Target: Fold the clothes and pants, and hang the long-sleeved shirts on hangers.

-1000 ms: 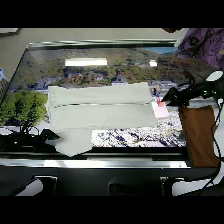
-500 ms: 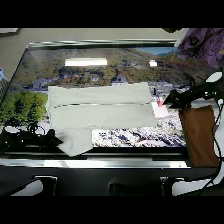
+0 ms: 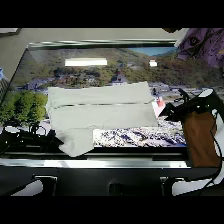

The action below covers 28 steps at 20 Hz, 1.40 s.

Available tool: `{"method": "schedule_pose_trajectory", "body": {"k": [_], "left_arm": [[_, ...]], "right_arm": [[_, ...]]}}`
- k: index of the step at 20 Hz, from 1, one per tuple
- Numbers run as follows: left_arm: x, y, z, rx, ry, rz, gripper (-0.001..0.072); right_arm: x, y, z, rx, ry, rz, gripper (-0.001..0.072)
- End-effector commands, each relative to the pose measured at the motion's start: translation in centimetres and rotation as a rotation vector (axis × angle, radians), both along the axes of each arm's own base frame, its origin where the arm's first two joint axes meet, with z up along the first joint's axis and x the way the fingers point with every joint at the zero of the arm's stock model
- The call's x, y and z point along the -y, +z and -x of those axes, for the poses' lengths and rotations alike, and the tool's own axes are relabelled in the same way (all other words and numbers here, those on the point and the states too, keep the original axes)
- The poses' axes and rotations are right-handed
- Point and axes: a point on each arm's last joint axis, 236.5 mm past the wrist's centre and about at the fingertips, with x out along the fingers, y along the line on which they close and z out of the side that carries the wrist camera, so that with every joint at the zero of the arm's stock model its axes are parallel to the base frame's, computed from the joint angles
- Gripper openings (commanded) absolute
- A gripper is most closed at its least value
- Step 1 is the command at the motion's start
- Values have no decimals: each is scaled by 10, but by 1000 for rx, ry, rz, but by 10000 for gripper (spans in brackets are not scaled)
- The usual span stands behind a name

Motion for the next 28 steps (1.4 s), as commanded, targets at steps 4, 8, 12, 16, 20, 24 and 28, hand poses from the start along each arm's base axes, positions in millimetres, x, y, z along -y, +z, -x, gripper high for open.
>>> {"method": "schedule_pose_trajectory", "body": {"k": [4, 8, 12, 16, 20, 24, 28], "left_arm": [[0, 0, 0, -1, -3, 2, 16], [0, 0, 0, -1, -2, 2, 17], [0, 0, 0, -1, -2, 2, 16], [1, 3, 1, -2, -6, 8, 15], [-18, 35, -17, 65, 59, -25, 14], [-30, 80, 3, 95, 42, -116, 14], [-26, 114, 29, 154, 34, -195, 14]], "right_arm": [[-24, -26, 14, -6, -48, -90, 479], [-31, -28, 22, -29, -43, -111, 478], [-56, -28, 25, -28, 34, -111, 333], [-60, -25, 18, 0, 24, -92, 35], [-49, -3, 21, 18, 12, -19, 35], [-51, 44, 47, -5, 33, -10, 34], [-51, 76, 79, -10, 104, 17, 35]]}}
